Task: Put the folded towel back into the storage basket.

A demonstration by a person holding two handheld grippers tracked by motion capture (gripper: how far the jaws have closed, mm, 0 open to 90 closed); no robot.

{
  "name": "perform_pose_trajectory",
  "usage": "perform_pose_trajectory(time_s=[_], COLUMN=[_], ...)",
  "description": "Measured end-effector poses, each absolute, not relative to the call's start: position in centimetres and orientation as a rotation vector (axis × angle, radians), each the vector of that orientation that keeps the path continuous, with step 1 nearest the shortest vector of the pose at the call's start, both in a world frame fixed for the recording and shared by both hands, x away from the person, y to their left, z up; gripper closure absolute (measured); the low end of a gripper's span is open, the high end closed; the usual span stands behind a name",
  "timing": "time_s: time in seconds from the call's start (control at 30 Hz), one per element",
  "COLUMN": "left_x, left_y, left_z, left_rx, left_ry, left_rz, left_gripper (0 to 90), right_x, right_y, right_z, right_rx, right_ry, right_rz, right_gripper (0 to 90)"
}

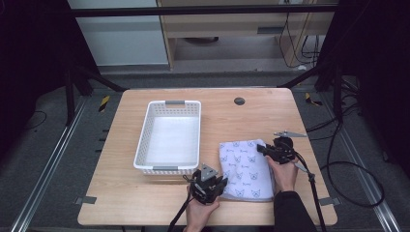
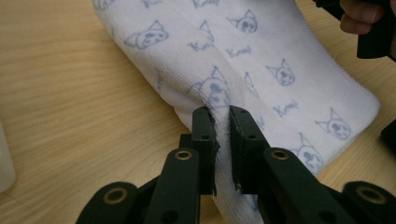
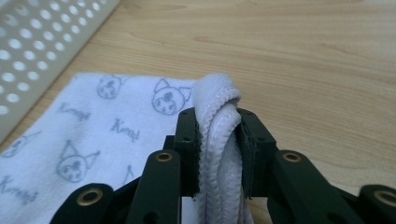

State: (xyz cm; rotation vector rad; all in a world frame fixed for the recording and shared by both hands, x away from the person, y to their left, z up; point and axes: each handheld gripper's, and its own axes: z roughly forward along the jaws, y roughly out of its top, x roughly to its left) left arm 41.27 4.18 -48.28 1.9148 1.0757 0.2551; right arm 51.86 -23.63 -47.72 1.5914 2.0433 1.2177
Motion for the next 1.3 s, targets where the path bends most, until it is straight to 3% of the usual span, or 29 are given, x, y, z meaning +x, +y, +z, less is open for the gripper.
perform_pose_trajectory(time_s=[0.8, 1.3], left_x=[41.8, 42.5], left_y=[5.8, 7.6], left_z=[-39.5, -36.7], left_rx=[1.95, 1.954], left_ry=[0.934, 0.902], left_rz=[0.385, 0.397], left_gripper=[81.1, 81.4], right_x=[49.5, 49.6], right_y=[-23.1, -21.3], right_z=[-40.9, -37.7], right_rx=[1.45, 1.372], right_ry=[1.9, 1.851], right_rz=[1.386, 1.428], right_gripper=[71.9, 71.9])
